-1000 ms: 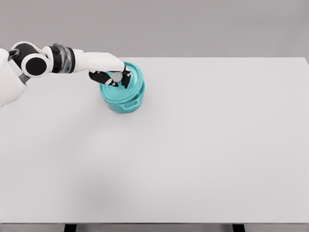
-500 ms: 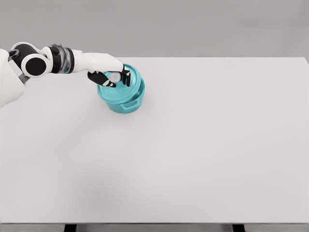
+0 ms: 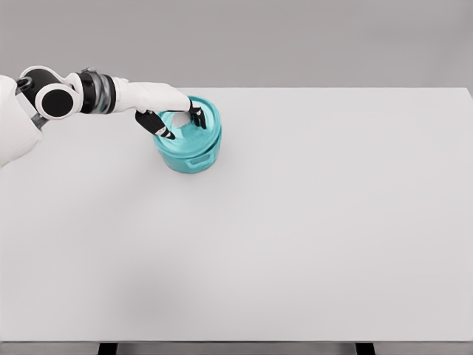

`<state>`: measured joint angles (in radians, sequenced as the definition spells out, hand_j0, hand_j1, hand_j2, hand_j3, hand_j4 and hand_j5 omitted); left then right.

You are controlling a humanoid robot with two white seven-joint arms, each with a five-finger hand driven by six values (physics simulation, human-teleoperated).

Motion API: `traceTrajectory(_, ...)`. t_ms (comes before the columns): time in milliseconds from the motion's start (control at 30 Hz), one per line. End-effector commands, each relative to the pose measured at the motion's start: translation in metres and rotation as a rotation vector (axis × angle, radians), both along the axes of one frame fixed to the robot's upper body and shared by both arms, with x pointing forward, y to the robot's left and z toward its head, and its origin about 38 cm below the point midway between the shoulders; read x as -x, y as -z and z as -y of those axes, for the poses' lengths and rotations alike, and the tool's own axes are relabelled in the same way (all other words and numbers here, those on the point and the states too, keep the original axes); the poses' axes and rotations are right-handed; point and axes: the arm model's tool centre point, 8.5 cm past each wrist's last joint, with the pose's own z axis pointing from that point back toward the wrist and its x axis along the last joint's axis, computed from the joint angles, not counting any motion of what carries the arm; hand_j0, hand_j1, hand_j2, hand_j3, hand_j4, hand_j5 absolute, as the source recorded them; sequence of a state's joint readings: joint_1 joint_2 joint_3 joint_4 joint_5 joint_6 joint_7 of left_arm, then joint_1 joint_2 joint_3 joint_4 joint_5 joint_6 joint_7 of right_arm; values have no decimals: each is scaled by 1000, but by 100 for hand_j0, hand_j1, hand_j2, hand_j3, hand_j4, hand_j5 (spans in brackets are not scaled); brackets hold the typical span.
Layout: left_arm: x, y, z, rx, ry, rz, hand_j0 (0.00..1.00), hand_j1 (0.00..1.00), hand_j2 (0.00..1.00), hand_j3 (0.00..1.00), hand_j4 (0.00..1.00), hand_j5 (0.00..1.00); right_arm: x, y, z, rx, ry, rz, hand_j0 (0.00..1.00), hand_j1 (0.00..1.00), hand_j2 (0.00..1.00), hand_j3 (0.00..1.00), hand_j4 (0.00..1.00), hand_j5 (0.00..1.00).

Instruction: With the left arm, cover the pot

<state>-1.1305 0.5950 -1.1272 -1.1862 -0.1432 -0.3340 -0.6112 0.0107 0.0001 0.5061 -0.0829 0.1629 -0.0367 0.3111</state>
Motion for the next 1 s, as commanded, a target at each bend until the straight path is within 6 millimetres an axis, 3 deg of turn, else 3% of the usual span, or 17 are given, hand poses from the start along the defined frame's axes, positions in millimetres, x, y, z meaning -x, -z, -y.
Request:
traceTrajectory(0, 0, 0, 0, 4, -2, -1, 75, 75, 75, 75, 75, 75, 0, 0, 0, 0, 0, 0, 100, 100, 100, 100, 100, 100)
traceTrajectory(467, 1, 3, -1, -1, -2, -8, 86, 86, 86, 86, 86, 86, 0, 0, 0, 0, 0, 0, 100, 100, 100, 100, 100, 100)
traceTrajectory(567, 0, -3, -6, -3, -9, 3, 93, 93, 93, 93, 93, 93, 0, 0, 0, 0, 0, 0, 100, 100, 100, 100, 100, 100)
traceTrajectory(600, -3, -14, -17, -8, -23, 25, 100, 100, 100, 100, 100, 100, 0, 0, 0, 0, 0, 0, 100, 100, 100, 100, 100, 100)
traceTrajectory(667, -3, -32, -61, -39, -90, 57, 100, 100, 100, 100, 100, 100, 0, 0, 0, 0, 0, 0, 100, 100, 100, 100, 100, 100)
traceTrajectory(733, 4, -36, -111, -78, -179, 59, 100, 100, 100, 100, 100, 100, 0, 0, 0, 0, 0, 0, 100, 100, 100, 100, 100, 100)
traceTrajectory(833, 11, -31, -142, -105, -234, 45, 100, 100, 100, 100, 100, 100, -1, 0, 0, 0, 0, 1, 100, 100, 100, 100, 100, 100)
traceTrajectory(967, 14, -18, -147, -113, -242, 20, 100, 100, 100, 100, 100, 100, 0, 0, 0, 0, 0, 0, 100, 100, 100, 100, 100, 100)
